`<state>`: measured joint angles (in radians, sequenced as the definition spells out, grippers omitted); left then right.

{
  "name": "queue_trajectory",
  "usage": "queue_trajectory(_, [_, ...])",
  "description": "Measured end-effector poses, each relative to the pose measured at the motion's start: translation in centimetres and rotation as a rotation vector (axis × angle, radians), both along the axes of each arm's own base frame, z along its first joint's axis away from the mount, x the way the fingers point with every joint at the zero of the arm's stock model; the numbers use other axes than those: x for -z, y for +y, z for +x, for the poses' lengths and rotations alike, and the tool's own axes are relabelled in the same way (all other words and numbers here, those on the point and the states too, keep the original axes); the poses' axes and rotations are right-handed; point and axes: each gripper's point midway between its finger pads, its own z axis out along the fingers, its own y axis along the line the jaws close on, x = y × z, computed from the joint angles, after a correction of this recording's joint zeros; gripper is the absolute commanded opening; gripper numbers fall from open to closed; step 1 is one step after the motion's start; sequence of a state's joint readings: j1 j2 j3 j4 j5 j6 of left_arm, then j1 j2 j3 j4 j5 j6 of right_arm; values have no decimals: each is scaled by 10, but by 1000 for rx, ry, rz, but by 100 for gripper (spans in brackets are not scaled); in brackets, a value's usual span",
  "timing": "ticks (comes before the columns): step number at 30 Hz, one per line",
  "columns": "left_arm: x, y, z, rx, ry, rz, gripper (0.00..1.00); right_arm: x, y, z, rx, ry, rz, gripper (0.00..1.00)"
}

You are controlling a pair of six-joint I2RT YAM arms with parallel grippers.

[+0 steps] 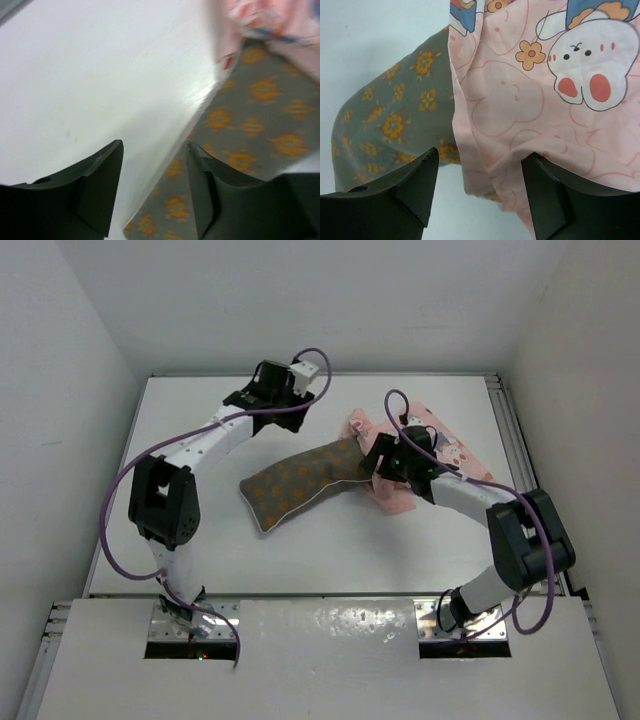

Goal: Put the pillow into the pillowcase

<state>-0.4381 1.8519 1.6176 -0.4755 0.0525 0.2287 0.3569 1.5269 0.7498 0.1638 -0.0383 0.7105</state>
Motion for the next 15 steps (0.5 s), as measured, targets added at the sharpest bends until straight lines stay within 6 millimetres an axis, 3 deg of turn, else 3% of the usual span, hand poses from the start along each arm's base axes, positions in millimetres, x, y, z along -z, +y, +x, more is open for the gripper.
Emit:
queue_trajectory(3, [33, 33, 7, -86, 45, 58, 43, 12, 5, 7, 22, 55, 18, 59])
queue_trajectory(5, [67, 47, 4, -116, 113, 102, 39, 20, 8, 9, 26, 92, 22, 47])
queue_trajectory(6, [88, 51, -1, -115, 156, 123, 38, 24, 10, 14, 33, 114, 25, 38])
queue_trajectory(9, [132, 48, -28, -78, 271, 163, 37, 28, 17, 24, 31, 133, 25, 27])
queue_trajectory(11, [147, 42, -44, -44, 308, 182, 36, 27, 26, 38, 20, 137, 25, 25])
queue_trajectory(15, [149, 23, -63, 42, 310, 203, 36, 21, 50, 69, -24, 111, 14, 21])
